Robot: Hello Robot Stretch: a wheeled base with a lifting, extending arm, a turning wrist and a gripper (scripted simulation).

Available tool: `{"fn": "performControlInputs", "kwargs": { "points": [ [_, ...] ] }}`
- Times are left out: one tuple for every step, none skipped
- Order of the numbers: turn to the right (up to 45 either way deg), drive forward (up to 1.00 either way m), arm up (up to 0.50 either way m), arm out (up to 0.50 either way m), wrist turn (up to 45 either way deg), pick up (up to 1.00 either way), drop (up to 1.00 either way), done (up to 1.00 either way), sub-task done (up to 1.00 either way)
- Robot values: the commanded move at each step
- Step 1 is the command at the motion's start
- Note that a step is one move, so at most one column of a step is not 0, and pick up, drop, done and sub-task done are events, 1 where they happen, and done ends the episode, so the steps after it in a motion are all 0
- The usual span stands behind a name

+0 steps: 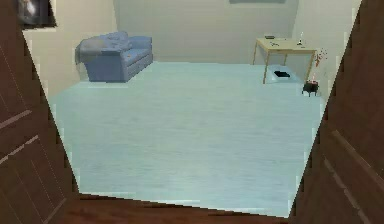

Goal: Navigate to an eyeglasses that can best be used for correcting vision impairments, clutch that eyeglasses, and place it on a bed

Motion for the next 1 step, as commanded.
{"fn": "performControlInputs", "kwargs": {
  "points": [
    [6.0,0.0,0.0,0.0,0.0,0.0,0.0,0.0,0.0]
  ]
}}
